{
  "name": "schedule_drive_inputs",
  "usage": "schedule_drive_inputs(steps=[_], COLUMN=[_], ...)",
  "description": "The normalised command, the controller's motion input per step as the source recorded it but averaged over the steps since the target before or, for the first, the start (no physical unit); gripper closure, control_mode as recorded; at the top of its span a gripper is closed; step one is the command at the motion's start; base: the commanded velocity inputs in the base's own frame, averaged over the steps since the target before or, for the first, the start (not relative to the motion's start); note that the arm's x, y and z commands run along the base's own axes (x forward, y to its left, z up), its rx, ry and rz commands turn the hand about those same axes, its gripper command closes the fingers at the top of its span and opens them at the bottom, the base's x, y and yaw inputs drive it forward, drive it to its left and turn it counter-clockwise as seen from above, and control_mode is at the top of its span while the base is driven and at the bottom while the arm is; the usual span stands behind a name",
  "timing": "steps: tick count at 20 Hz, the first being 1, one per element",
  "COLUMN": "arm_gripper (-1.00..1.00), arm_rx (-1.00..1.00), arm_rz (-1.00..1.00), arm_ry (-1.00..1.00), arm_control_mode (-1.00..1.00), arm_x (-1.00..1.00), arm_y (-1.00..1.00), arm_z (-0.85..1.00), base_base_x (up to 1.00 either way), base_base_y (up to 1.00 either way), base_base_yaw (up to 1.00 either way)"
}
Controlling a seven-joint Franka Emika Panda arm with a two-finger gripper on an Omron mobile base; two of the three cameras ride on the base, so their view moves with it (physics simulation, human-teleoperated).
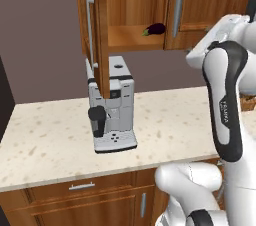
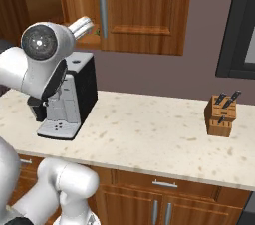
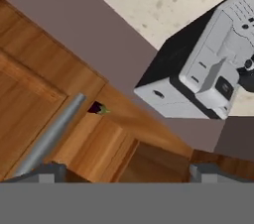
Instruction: Pick the eggplant from the counter and place it in the cabinet. Then close the cabinet.
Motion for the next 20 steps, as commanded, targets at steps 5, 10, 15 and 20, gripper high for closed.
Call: schedule_drive_inputs(steps=[5,10,15,20], arm_gripper=[-1.0,-1.0,-1.0,-1.0], arm_rx=[-0.27,-0.23,-0.17,-0.2], arm_rz=[0.06,0.08,0.03,0.0], arm_ry=[-0.33,-0.36,-0.13,-0.07], arm_control_mode=[-1.0,-1.0,-1.0,-1.0], arm_x=[-0.99,-0.9,-0.72,-0.55], arm_y=[0.94,0.74,0.59,0.84], arm_z=[-0.12,0.11,0.31,0.02], base_base_x=[0.0,0.0,0.0,0.0], base_base_y=[0.0,0.0,0.0,0.0], base_base_yaw=[0.0,0.0,0.0,0.0])
